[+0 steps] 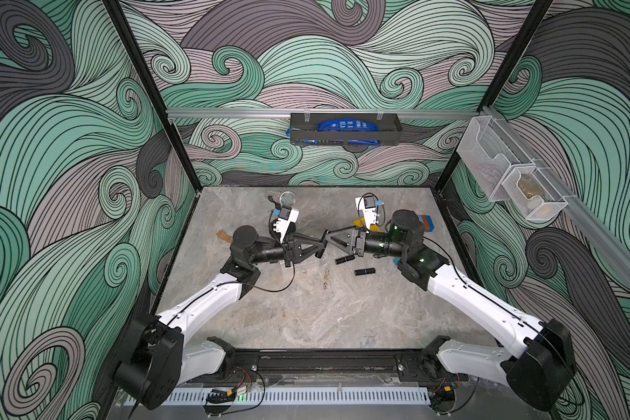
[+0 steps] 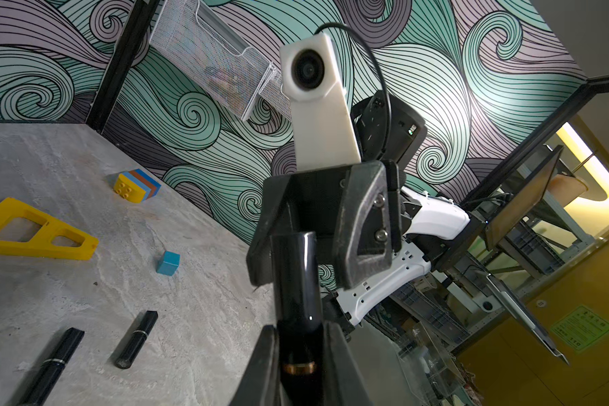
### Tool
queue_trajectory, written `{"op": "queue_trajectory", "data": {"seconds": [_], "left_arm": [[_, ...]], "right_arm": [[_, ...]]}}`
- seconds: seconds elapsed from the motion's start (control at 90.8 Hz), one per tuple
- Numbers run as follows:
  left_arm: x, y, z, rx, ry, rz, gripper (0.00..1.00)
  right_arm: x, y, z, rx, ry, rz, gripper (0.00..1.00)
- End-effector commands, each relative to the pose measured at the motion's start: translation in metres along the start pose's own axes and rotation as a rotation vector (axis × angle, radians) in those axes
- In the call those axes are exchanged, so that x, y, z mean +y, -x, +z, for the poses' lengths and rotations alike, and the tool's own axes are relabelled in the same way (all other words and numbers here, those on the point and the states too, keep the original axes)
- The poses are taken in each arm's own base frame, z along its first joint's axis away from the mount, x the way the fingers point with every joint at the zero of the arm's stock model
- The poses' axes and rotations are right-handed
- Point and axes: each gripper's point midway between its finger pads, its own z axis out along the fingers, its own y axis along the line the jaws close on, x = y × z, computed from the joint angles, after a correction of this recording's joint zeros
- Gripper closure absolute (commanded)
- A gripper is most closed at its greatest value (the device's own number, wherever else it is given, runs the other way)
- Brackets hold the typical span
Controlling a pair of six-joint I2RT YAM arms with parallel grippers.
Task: Arrange the lipsticks in the organizer
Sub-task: Pick up the lipstick at the center of the board.
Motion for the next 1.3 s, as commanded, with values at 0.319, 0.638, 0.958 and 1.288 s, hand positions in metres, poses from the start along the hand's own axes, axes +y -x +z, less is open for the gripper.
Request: {"op": "queue_trajectory", "data": {"seconds": [0.319, 0.638, 0.958, 1.288], "left_arm": [[0.02, -0.007, -0.001, 0.001, 0.124, -0.02, 0.48], [0.052, -0.05, -0.024, 0.242, 0.608, 0.276, 0.33], [0.058, -0.046, -0.019, 0.306, 0.782, 0.538, 0.42], [0.051, -0.031, -0.012, 0.25, 0.798, 0.588, 0.48]], "right_arm": [[-0.012, 0.008, 0.01, -0.054, -0.038, 0.129, 0.88], [-0.066, 0.012, -0.002, -0.128, -0.418, 0.217, 0.95], [-0.059, -0.007, 0.011, -0.078, -0.46, 0.214, 0.95], [-0.055, -0.016, 0.021, -0.051, -0.442, 0.218, 0.94]]}}
